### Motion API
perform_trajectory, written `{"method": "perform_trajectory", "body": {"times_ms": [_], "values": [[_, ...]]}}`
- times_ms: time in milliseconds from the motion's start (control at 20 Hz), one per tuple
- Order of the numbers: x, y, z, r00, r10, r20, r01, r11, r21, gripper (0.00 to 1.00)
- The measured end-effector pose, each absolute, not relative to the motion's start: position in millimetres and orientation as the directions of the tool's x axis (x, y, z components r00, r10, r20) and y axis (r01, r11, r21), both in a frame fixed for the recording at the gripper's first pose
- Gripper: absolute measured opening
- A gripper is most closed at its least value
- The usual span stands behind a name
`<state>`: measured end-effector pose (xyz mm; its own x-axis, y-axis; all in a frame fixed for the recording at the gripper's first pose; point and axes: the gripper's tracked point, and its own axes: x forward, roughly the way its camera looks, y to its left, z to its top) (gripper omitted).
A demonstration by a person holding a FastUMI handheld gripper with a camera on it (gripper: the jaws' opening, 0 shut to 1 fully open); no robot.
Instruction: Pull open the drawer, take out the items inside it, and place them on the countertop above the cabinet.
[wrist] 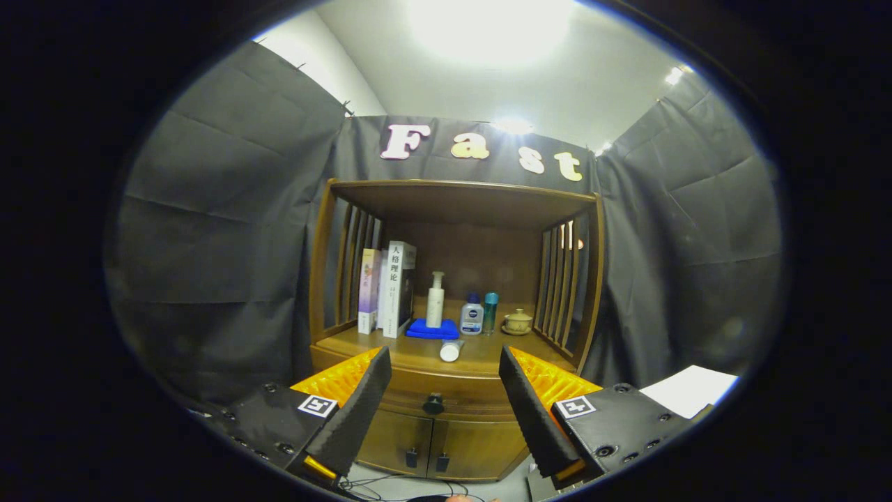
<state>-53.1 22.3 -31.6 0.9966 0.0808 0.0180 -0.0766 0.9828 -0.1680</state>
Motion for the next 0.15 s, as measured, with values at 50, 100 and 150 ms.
{"method": "perform_trajectory", "body": {"times_ms": [50,100,150], "values": [[-61.5,21.3,-32.5,0.996,0.083,0.019,-0.079,0.982,-0.169,0.98],[-67.7,20.6,-31.6,0.996,0.084,0.029,-0.077,0.982,-0.173,0.98],[-70.7,16.7,-30.0,0.996,0.076,0.039,-0.068,0.982,-0.179,0.98]]}}
